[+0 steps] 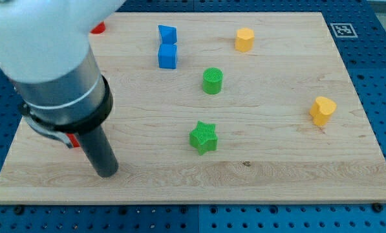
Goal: Slide red star below to the red circle
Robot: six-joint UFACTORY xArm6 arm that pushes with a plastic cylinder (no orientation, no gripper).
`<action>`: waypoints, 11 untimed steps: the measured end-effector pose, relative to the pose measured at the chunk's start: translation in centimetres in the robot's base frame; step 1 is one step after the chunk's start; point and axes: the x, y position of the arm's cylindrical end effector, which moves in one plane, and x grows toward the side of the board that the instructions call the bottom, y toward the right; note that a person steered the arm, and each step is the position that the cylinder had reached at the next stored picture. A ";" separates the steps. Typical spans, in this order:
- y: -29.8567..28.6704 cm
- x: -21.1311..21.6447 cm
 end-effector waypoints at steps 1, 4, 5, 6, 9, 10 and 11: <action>-2.4 -2.5; -6.5 -4.0; -6.5 -6.4; -5.9 -7.7; -1.8 -7.9; -4.2 -11.0; -5.4 -13.4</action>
